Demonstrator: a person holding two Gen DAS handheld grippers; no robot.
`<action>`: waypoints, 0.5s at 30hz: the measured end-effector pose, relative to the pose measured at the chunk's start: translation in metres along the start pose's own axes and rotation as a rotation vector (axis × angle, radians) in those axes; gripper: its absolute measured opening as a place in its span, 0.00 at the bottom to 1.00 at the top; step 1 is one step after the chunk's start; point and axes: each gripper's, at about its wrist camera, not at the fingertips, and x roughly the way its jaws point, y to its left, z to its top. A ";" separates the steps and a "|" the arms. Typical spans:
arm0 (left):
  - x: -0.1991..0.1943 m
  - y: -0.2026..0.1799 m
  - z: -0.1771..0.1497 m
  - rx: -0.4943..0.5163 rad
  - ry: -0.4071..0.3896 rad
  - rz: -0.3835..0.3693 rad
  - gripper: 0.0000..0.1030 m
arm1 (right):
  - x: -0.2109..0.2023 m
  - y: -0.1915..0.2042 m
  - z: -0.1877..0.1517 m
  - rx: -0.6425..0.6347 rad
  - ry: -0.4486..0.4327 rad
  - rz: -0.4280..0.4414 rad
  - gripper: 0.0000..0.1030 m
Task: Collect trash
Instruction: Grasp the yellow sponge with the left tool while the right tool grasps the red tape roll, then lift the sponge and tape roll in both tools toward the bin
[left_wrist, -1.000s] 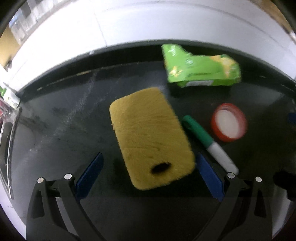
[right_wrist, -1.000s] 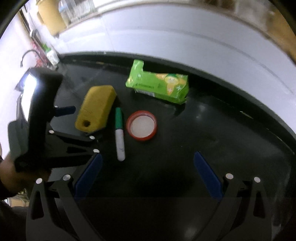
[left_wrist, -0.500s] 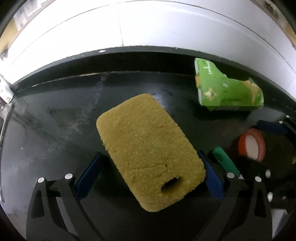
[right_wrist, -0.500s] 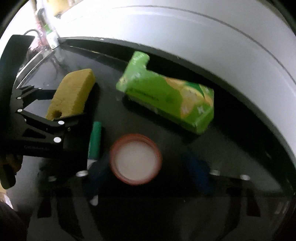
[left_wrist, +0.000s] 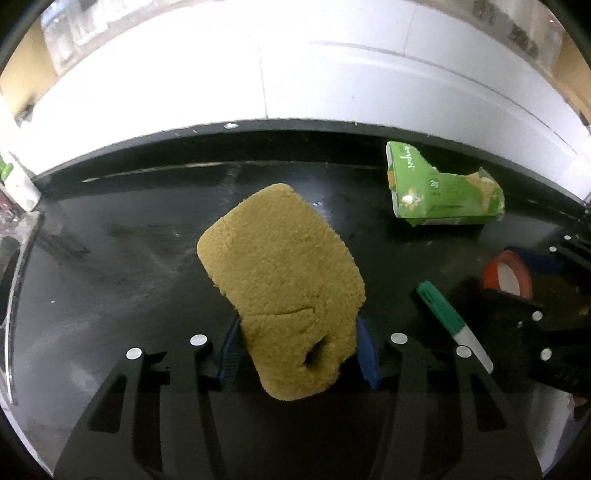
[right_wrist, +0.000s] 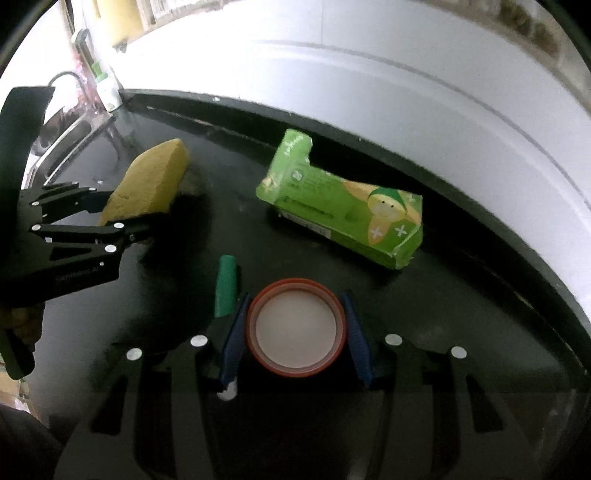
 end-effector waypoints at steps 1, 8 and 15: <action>-0.006 0.002 0.000 0.002 -0.006 0.003 0.49 | -0.007 0.003 -0.001 0.003 -0.008 -0.002 0.48; -0.066 0.002 -0.031 0.027 -0.038 0.008 0.49 | -0.059 0.032 -0.022 0.009 -0.052 -0.023 0.48; -0.116 -0.004 -0.086 0.070 -0.040 0.003 0.49 | -0.098 0.067 -0.058 0.021 -0.070 -0.029 0.48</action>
